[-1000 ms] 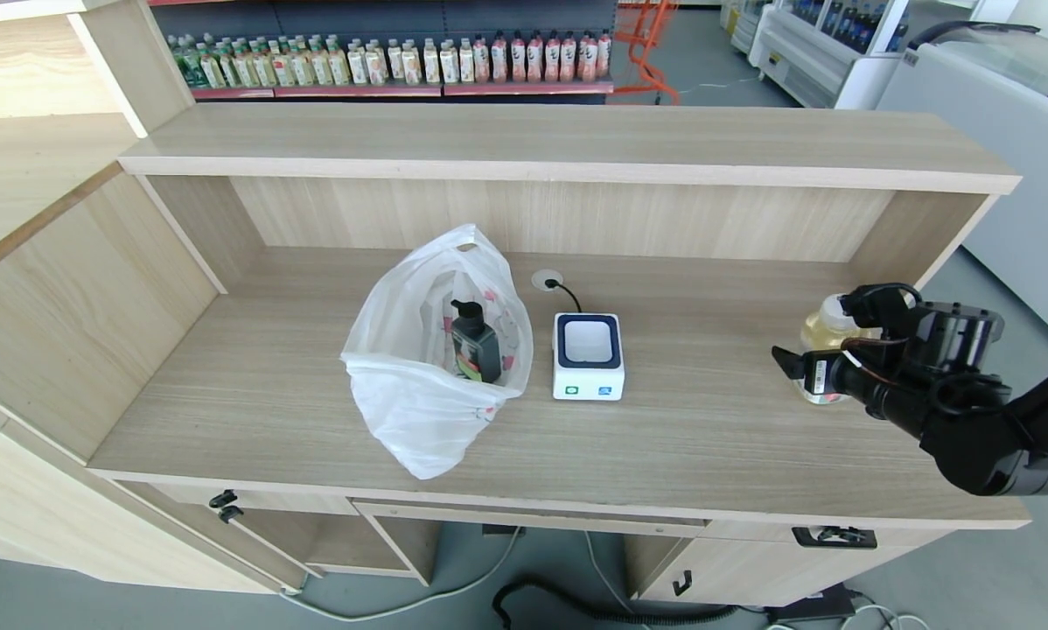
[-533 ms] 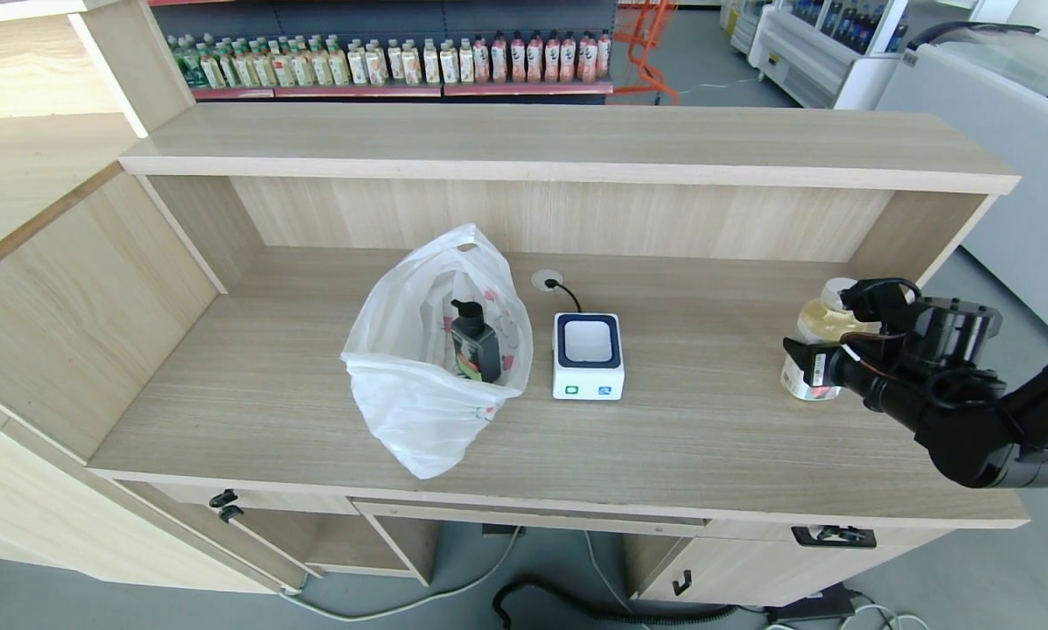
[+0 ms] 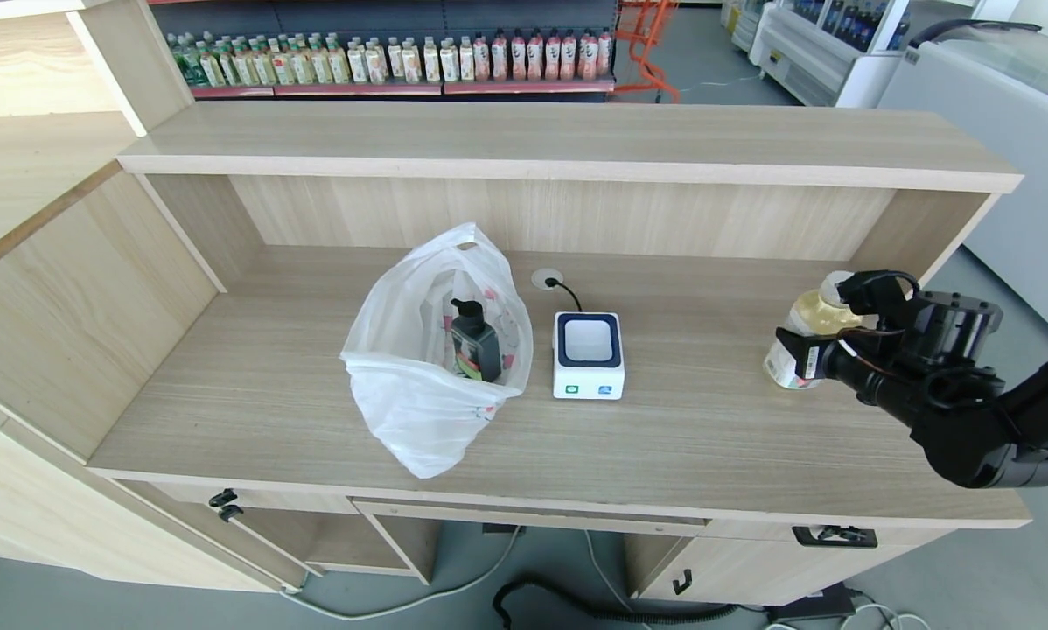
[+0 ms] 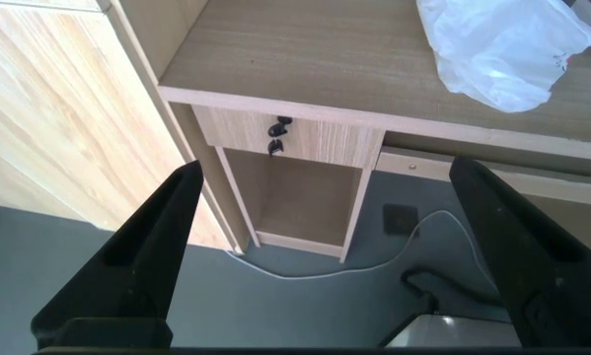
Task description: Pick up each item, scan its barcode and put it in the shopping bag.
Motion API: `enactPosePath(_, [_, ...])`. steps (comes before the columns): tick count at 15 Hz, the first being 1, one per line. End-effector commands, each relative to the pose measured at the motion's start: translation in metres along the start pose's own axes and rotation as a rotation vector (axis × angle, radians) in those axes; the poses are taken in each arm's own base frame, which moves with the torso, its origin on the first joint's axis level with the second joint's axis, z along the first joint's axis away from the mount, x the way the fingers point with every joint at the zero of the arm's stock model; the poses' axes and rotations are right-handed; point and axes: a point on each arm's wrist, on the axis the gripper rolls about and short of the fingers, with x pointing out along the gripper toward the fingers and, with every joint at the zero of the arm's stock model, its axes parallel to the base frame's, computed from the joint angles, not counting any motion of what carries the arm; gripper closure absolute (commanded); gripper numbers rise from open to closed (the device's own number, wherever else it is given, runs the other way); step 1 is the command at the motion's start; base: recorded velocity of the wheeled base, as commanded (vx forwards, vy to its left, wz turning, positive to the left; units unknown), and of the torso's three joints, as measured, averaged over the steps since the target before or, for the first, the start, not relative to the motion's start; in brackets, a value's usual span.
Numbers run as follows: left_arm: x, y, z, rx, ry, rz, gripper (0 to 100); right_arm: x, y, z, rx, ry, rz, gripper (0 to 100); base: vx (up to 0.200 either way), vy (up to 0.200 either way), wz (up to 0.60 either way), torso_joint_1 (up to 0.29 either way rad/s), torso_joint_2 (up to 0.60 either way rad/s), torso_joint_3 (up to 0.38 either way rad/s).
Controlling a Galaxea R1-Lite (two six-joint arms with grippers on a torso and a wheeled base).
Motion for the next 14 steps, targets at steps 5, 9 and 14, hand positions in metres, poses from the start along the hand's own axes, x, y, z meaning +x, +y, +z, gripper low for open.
enactPosePath(5, [0.000,0.000,0.000,-0.002,0.000,0.000,0,-0.095,0.008,0.103,0.206,-0.082,0.610,100,0.000,0.000,0.00,0.000,0.00,0.000])
enactPosePath(9, [0.000,0.000,0.000,0.000,0.001,0.001,0,-0.121,0.039,0.108,0.251,-0.007,0.823,100,0.000,0.000,0.00,0.000,0.00,0.000])
enactPosePath(14, [0.000,0.000,0.000,0.000,0.000,0.000,0,-0.158,0.080,0.113,0.327,0.050,1.063,100,0.000,0.000,0.00,0.000,0.00,0.000])
